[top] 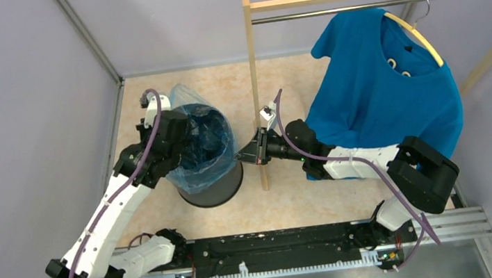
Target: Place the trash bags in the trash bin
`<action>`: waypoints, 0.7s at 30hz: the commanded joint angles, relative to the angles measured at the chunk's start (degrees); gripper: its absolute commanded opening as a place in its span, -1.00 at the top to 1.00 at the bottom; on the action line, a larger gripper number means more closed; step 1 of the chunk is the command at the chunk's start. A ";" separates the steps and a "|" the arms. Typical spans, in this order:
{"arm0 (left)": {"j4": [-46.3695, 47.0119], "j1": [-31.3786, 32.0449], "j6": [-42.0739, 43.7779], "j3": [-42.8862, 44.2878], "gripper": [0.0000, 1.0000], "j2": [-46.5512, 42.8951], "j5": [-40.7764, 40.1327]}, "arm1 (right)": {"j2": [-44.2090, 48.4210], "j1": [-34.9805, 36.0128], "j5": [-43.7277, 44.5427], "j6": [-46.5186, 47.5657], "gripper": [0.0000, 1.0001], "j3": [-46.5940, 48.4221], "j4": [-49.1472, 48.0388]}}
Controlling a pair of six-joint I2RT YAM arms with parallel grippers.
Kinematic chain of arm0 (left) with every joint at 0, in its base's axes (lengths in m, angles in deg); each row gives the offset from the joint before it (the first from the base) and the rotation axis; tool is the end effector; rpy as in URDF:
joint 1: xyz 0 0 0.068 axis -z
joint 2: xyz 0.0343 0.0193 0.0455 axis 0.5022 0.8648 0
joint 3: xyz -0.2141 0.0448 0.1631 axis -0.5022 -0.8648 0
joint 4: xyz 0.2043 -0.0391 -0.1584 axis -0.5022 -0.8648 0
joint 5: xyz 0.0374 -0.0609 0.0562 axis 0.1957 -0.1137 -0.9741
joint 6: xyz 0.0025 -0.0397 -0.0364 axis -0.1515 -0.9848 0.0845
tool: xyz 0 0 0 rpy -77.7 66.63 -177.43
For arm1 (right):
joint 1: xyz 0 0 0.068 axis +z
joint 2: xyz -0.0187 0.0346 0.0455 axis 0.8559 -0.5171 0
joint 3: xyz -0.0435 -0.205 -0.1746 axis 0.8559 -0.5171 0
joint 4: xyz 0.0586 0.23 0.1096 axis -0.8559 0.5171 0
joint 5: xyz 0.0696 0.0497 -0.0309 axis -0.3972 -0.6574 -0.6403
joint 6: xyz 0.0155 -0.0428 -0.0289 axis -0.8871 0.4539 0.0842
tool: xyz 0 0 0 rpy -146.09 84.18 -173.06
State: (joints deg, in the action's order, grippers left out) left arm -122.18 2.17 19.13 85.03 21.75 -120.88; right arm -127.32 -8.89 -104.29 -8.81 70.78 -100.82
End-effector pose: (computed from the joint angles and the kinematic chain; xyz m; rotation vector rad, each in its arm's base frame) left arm 0.1706 -0.0743 0.3775 -0.1153 2.0663 0.5826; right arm 0.1992 0.2566 0.2367 -0.2232 1.9595 1.6113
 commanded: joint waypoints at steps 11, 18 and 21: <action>11.19 -14.65 2.80 -1.78 0.98 -8.12 17.32 | -0.54 0.09 -2.29 0.94 1.00 2.84 -2.19; 15.12 -27.83 1.84 -4.48 1.00 -9.63 29.88 | 0.22 0.04 -1.76 1.97 1.00 2.76 -0.46; 15.38 -30.29 -0.74 -7.21 0.99 -9.49 34.38 | -0.14 0.03 -1.96 2.05 1.00 3.20 -0.37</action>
State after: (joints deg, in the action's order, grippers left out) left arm -110.51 -25.57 20.85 80.46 12.83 -95.26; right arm -127.37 -8.91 -104.37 -8.36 70.78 -100.69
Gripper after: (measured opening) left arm 0.006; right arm 0.004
